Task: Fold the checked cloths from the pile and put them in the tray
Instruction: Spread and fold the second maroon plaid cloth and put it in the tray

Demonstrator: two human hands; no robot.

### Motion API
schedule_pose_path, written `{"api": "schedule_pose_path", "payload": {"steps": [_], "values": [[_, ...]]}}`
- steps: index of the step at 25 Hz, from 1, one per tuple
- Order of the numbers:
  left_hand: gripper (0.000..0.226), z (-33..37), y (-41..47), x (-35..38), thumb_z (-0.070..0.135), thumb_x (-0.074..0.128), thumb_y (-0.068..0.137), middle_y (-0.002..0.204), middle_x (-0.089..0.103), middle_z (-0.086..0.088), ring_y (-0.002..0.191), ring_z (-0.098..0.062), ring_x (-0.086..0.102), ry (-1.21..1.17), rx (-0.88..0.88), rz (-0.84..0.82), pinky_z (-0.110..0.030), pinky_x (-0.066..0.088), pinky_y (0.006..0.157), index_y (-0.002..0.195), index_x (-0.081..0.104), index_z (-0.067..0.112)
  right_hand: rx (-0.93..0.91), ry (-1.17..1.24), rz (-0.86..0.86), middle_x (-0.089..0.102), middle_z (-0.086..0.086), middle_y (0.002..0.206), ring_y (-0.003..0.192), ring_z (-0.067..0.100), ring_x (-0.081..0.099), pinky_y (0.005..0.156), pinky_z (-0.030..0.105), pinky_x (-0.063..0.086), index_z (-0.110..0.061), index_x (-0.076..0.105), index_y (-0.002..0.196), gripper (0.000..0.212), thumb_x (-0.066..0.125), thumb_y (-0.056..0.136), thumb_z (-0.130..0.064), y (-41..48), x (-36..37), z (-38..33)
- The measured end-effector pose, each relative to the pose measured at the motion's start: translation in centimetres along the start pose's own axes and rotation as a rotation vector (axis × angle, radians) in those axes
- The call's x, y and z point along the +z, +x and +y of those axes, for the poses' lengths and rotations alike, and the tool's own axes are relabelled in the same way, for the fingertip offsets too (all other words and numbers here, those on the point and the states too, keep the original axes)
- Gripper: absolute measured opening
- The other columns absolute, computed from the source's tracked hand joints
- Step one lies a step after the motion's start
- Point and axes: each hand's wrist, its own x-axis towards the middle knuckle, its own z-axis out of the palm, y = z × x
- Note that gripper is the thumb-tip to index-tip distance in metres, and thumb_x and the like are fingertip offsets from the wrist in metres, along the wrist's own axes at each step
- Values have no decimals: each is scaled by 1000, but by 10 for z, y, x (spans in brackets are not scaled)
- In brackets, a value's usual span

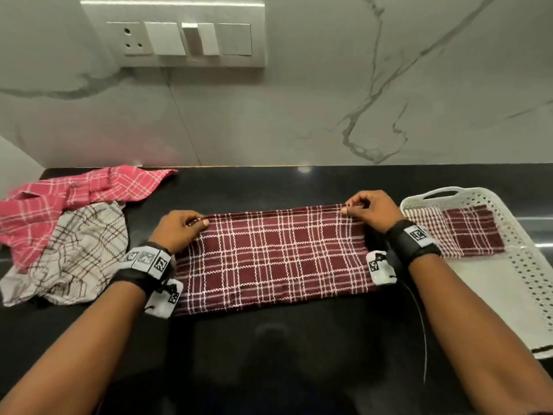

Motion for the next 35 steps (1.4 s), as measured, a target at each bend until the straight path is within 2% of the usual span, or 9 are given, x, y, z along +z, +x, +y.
{"api": "schedule_pose_path", "payload": {"steps": [9, 12, 16, 20, 24, 27, 29, 32, 35], "values": [[23, -32, 32, 1, 43, 65, 91, 88, 73, 2, 85, -19, 69, 5, -110, -111, -34, 53, 78, 87, 73, 21, 189, -108, -84, 76, 6, 83, 79, 20, 72, 78, 30, 56, -12, 75, 90, 9, 75, 86, -21, 31, 14, 24], [23, -33, 23, -3, 39, 65, 92, 91, 75, -5, 87, -22, 71, -318, -132, -94, -38, 57, 80, 90, 73, 18, 198, 316, -71, 75, 8, 85, 78, 20, 70, 80, 34, 56, -6, 72, 86, 14, 71, 90, -19, 18, -2, 23], [25, -18, -22, 0, 41, 66, 88, 88, 76, -6, 77, -15, 72, -844, -148, -128, -25, 57, 63, 94, 75, 18, 227, 869, -56, 74, 6, 93, 86, 16, 70, 81, 32, 60, -11, 66, 99, 20, 52, 102, -24, -33, -5, 25], [26, -10, -68, 13, 37, 58, 95, 93, 77, -2, 81, -10, 73, -709, -102, -180, -16, 54, 65, 100, 74, 17, 211, 563, -108, 73, 15, 104, 91, 23, 70, 84, 36, 57, -8, 66, 107, 28, 59, 97, -34, -91, -4, 37], [40, -31, -107, -7, 52, 63, 88, 98, 77, -1, 86, -13, 74, -605, -47, -277, -14, 54, 68, 109, 72, 20, 225, 594, -192, 76, 15, 98, 82, 19, 73, 69, 24, 58, -9, 71, 104, 37, 73, 86, -42, -134, -24, 48], [25, -29, -69, -9, 45, 67, 88, 92, 77, 2, 81, -7, 73, -529, -57, -108, -14, 53, 68, 99, 76, 24, 176, 496, -47, 76, 9, 91, 77, 13, 71, 69, 21, 56, -3, 69, 102, 36, 73, 88, -36, -96, -16, 35], [11, -26, -26, -3, 29, 69, 90, 87, 76, -2, 79, -12, 71, -485, -92, 4, -27, 55, 76, 86, 76, 21, 167, 391, 62, 75, 6, 87, 75, 11, 67, 72, 23, 53, 1, 69, 100, 30, 69, 92, -28, -54, 0, 25], [15, -38, 18, 15, 23, 71, 89, 95, 74, -16, 93, -32, 70, -322, -174, 3, -48, 54, 91, 96, 75, 10, 198, 183, 108, 72, 12, 85, 76, 16, 61, 75, 29, 47, 1, 70, 90, 23, 67, 94, -22, -12, 22, 31], [9, -48, 26, 21, 32, 73, 87, 89, 76, -8, 86, -26, 71, -219, -183, 79, -39, 55, 83, 87, 74, 23, 224, 73, 145, 72, 11, 83, 75, 20, 63, 72, 30, 48, -5, 69, 86, 24, 64, 95, -27, 0, 27, 43]]}}
